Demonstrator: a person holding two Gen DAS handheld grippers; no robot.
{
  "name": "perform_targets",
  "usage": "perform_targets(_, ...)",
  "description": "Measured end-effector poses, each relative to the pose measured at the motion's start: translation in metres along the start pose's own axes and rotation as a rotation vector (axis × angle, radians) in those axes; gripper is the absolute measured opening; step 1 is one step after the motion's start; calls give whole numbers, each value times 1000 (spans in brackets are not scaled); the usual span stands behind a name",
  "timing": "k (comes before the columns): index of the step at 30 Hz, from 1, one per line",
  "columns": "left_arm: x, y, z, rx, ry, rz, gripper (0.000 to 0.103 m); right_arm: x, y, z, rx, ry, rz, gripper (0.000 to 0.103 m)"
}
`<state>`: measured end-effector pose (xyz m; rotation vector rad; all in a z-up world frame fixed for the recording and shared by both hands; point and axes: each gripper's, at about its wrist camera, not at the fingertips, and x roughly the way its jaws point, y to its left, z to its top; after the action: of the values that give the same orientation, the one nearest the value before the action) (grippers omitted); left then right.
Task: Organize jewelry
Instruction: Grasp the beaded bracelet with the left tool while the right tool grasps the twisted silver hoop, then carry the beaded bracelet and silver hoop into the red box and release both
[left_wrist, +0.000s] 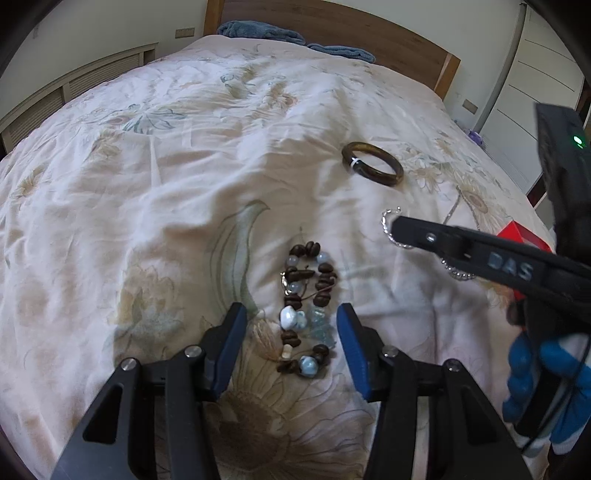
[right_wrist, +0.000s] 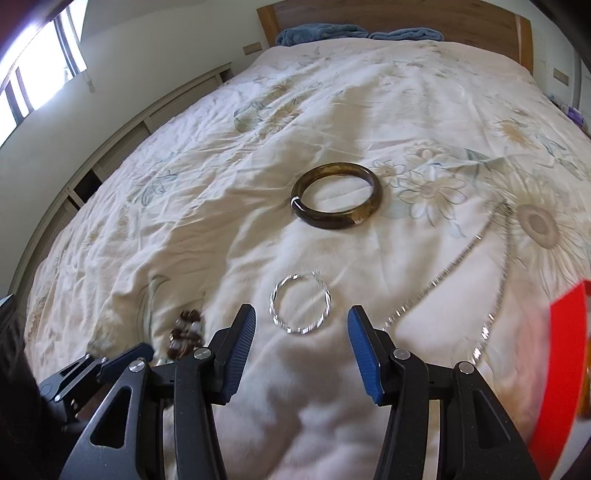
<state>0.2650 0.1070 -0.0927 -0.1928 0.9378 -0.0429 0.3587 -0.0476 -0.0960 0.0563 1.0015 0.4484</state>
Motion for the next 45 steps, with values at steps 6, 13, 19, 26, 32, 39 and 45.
perform_targets(6, 5, 4, -2, 1, 5, 26, 29, 20, 2, 5, -29, 22, -14, 52)
perform_targets(13, 0, 8, -1, -6, -6, 15, 11, 18, 4, -2, -48, 22, -25, 40)
perform_targets(19, -17, 6, 0, -20, -21, -14, 11, -8, 11, -13, -37, 2, 11, 40)
perform_targets(26, -50, 0, -4, -15, -36, -19, 11, -56, 23, -30, -29, -27, 44, 40)
perform_targets(32, -84, -10, -12, 4, -57, -19, 11, -100, 30, -52, -30, -43, 52, 40)
perform_targets(39, -122, -34, -23, 48, -80, -35, 11, -153, 26, -79, -3, -81, 39, 40)
perform_targets(45, -148, -74, -34, 95, -85, -99, 11, -201, 5, -107, 37, -118, -8, 40)
